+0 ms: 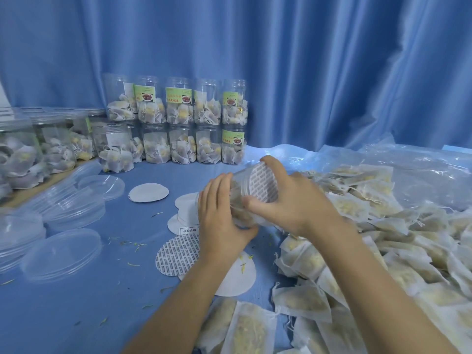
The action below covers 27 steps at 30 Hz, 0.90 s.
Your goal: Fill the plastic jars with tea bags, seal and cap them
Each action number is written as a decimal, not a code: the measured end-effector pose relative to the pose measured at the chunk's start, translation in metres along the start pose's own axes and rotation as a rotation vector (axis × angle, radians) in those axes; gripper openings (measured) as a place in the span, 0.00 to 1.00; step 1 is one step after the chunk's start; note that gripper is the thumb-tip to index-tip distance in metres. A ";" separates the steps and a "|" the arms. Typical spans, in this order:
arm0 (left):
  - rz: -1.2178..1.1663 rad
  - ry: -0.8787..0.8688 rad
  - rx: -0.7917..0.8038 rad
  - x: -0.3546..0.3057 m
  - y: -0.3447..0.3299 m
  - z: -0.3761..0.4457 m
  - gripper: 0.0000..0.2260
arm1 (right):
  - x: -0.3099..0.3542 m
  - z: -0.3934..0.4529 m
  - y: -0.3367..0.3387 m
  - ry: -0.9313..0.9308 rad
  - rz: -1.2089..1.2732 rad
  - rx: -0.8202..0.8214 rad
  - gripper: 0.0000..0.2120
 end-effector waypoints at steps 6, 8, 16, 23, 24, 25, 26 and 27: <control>0.004 0.055 0.052 0.006 -0.005 0.003 0.45 | -0.012 -0.001 -0.007 -0.111 0.077 -0.106 0.46; -0.029 0.158 0.068 0.017 -0.005 0.006 0.42 | -0.002 -0.001 -0.016 -0.034 0.166 -0.040 0.51; -0.215 0.358 0.049 0.015 0.004 0.011 0.36 | 0.025 -0.007 0.005 0.136 0.065 -0.281 0.43; -0.265 0.456 -0.057 0.021 0.085 0.020 0.40 | 0.065 -0.009 0.009 0.195 0.752 -0.162 0.61; -0.256 0.466 -0.070 0.025 0.102 0.021 0.39 | 0.072 -0.010 0.004 0.205 0.812 -0.112 0.58; -0.247 0.463 -0.068 0.028 0.118 0.020 0.38 | 0.083 -0.012 -0.003 0.230 0.838 -0.054 0.52; -0.235 0.455 -0.056 0.028 0.134 0.019 0.40 | 0.097 -0.015 -0.011 0.259 0.849 0.002 0.46; -0.219 0.444 -0.040 0.027 0.148 0.017 0.42 | 0.111 -0.017 -0.019 0.281 0.869 0.047 0.42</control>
Point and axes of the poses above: each hand's wrist, its own z-axis towards the middle knuckle, its own y-axis out of the back of the hand, x = y × z, the point moved 10 cm from there along z, towards the middle knuckle, and after that the axes turned 2 degrees about z, right-handed, at the moved point
